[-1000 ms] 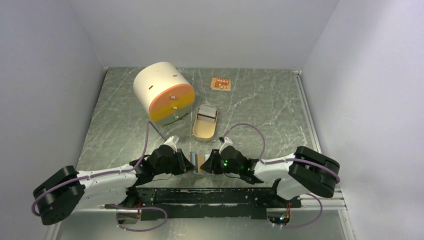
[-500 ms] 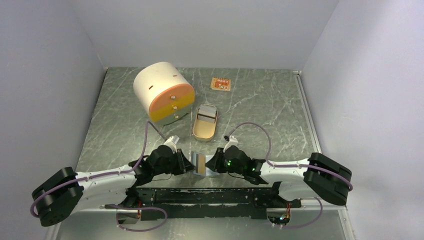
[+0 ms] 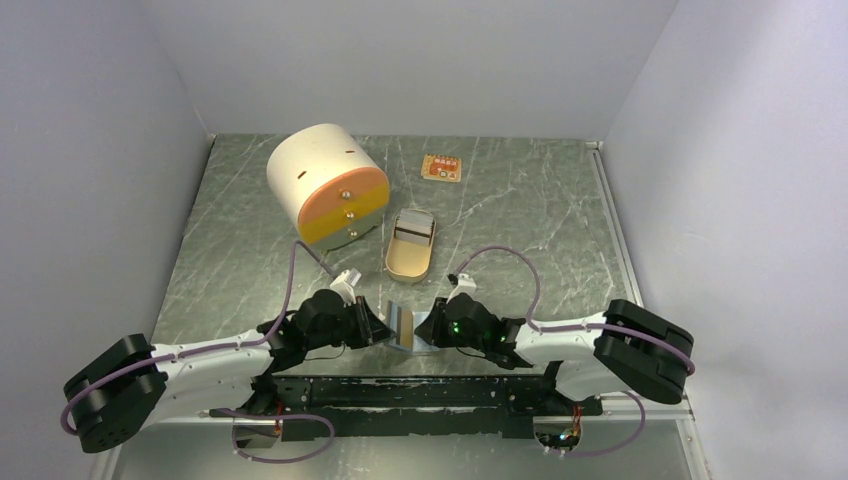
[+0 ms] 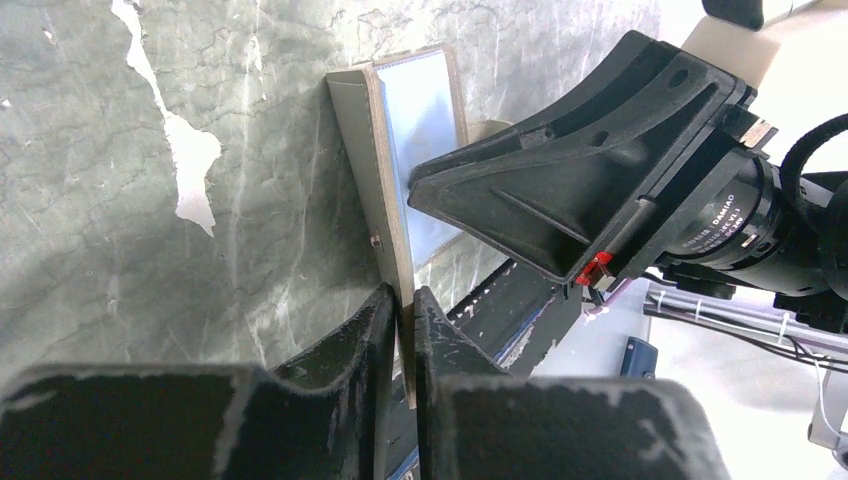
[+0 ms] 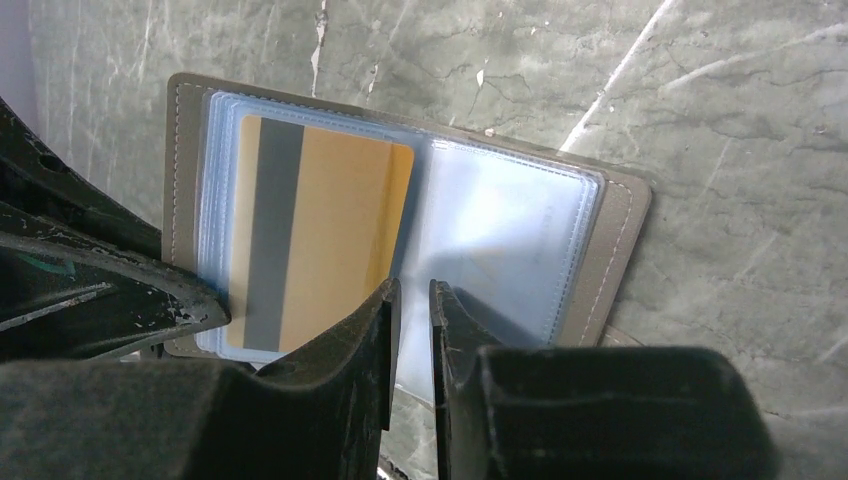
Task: Put the credit cards into the card holder
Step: Insert the credit card into the card holder.
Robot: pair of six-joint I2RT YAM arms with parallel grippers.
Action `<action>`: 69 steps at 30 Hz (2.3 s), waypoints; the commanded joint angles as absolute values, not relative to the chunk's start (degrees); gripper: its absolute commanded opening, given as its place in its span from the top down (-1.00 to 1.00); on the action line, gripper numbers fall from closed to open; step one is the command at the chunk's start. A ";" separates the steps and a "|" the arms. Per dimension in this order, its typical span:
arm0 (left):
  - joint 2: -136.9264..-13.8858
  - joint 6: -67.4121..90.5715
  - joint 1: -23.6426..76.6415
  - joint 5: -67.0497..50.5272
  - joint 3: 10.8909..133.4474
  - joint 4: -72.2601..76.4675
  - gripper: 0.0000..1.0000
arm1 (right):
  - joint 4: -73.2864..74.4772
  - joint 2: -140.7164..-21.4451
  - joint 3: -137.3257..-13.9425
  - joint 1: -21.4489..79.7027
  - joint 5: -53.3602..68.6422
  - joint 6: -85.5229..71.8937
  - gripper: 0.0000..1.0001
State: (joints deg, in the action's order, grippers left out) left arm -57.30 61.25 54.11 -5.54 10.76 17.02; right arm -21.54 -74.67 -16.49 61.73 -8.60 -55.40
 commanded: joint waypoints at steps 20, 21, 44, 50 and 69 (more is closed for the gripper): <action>-57.30 58.18 54.14 -8.61 10.99 23.51 0.64 | -21.97 -77.25 -16.69 62.00 -8.35 -54.76 0.56; -57.24 58.16 54.14 -8.59 10.94 23.69 0.63 | -22.04 -77.33 -16.69 62.00 -8.34 -54.71 0.56; -59.93 58.36 54.14 -9.77 10.45 26.63 0.82 | -23.28 -77.60 -16.43 62.01 -7.93 -54.54 0.56; -62.47 58.27 54.14 -10.79 11.20 27.50 0.82 | -23.48 -77.83 -16.41 61.97 -7.73 -54.60 0.56; -67.15 61.02 54.14 -6.86 15.52 15.90 0.82 | -21.15 -75.27 -15.91 61.97 -9.77 -55.19 0.47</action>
